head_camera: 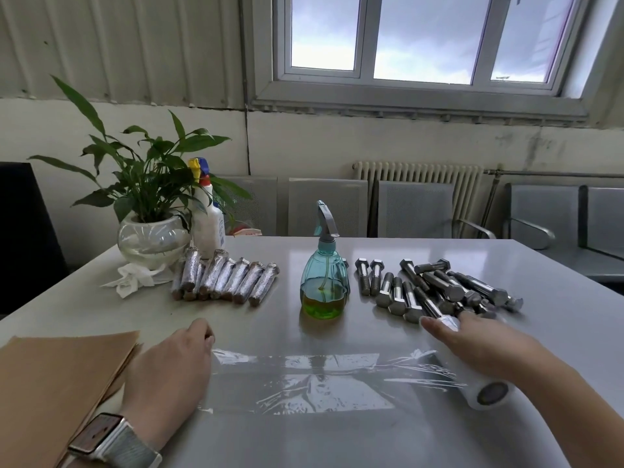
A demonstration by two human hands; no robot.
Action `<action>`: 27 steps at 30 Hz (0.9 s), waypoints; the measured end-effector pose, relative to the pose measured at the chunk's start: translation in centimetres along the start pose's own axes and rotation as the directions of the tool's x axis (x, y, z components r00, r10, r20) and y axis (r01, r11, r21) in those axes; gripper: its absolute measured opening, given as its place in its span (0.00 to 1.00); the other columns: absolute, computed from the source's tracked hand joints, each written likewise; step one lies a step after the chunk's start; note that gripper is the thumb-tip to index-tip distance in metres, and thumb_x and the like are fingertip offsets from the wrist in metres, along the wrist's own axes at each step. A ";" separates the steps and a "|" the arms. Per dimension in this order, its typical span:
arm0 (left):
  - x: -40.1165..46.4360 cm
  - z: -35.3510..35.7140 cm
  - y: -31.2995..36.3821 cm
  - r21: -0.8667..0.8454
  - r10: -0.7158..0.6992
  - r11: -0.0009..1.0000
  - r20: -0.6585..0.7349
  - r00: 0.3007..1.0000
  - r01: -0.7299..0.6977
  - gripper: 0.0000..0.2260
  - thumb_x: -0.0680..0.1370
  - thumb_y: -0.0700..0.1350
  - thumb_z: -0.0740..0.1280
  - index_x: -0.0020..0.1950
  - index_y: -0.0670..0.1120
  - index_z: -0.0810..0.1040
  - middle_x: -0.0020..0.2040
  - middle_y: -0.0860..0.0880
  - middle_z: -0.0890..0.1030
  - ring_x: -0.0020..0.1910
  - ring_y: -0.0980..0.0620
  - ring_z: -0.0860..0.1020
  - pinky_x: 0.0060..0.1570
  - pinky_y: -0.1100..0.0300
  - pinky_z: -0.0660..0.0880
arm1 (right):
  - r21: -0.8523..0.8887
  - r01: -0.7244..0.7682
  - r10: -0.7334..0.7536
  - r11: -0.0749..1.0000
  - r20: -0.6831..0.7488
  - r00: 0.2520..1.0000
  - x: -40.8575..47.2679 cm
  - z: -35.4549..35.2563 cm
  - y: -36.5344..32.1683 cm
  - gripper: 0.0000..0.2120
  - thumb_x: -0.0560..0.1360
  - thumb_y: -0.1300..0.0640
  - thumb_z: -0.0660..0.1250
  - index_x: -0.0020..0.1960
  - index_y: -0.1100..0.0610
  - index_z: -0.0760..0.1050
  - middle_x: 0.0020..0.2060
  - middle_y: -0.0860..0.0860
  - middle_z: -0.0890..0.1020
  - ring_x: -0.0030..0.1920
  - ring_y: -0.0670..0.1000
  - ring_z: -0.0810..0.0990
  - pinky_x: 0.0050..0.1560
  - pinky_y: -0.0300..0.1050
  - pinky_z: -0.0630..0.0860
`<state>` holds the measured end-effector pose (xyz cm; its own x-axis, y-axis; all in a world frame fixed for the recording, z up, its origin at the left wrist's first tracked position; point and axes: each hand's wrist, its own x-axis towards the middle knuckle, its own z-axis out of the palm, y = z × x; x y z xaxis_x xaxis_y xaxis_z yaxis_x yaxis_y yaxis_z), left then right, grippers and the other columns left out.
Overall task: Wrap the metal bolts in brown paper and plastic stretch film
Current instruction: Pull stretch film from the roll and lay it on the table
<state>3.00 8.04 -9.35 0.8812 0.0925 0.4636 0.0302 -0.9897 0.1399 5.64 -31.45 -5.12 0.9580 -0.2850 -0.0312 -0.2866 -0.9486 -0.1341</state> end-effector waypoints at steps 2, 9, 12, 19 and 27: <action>0.1 -0.1 0.1 -0.036 0.009 0.999 -0.003 1.000 -0.009 0.04 0.81 0.51 0.55 0.50 0.56 0.69 0.46 0.54 0.81 0.45 0.52 0.81 0.34 0.57 0.66 | -0.005 -0.003 0.003 1.000 -0.010 1.000 0.1 0.1 0.1 0.39 0.72 0.26 0.47 0.64 0.56 0.69 0.62 0.56 0.77 0.62 0.57 0.74 0.60 0.52 0.71; 0.0 0.3 -0.1 -0.020 0.028 0.999 0.003 1.000 -0.028 0.06 0.78 0.48 0.59 0.52 0.56 0.64 0.47 0.55 0.79 0.42 0.52 0.81 0.33 0.57 0.70 | -0.008 -0.023 0.023 1.000 -0.027 0.999 0.7 0.1 0.5 0.35 0.72 0.26 0.48 0.57 0.55 0.71 0.57 0.55 0.80 0.56 0.57 0.77 0.57 0.52 0.73; -0.1 0.5 -0.1 -0.017 0.045 0.999 0.034 0.998 -0.044 0.08 0.76 0.48 0.61 0.52 0.56 0.64 0.47 0.54 0.76 0.44 0.51 0.80 0.36 0.56 0.72 | -0.012 -0.026 0.026 1.000 -0.024 0.999 0.9 0.0 0.6 0.38 0.72 0.25 0.47 0.61 0.56 0.71 0.59 0.55 0.79 0.58 0.57 0.76 0.58 0.52 0.73; -0.1 0.4 0.0 0.020 0.084 0.996 0.074 0.994 -0.086 0.05 0.75 0.47 0.61 0.45 0.56 0.66 0.41 0.53 0.69 0.41 0.51 0.76 0.32 0.57 0.66 | -0.012 -0.043 0.043 0.999 -0.020 0.999 0.9 -0.2 0.7 0.39 0.72 0.25 0.47 0.62 0.56 0.71 0.60 0.56 0.79 0.59 0.57 0.76 0.57 0.52 0.73; 0.1 0.2 0.1 0.024 0.065 0.997 0.065 0.996 -0.067 0.05 0.76 0.46 0.59 0.44 0.57 0.70 0.41 0.54 0.69 0.40 0.53 0.73 0.32 0.59 0.66 | -0.049 -0.062 0.058 0.997 -0.069 0.996 0.5 -0.3 0.4 0.38 0.71 0.25 0.48 0.62 0.55 0.70 0.59 0.53 0.79 0.59 0.56 0.76 0.52 0.50 0.72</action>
<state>3.17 7.89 -9.49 0.9099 0.0203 0.4143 -0.0176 -0.9960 0.0874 6.01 -32.03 -4.88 0.9369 -0.3485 0.0291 -0.3452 -0.9348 -0.0831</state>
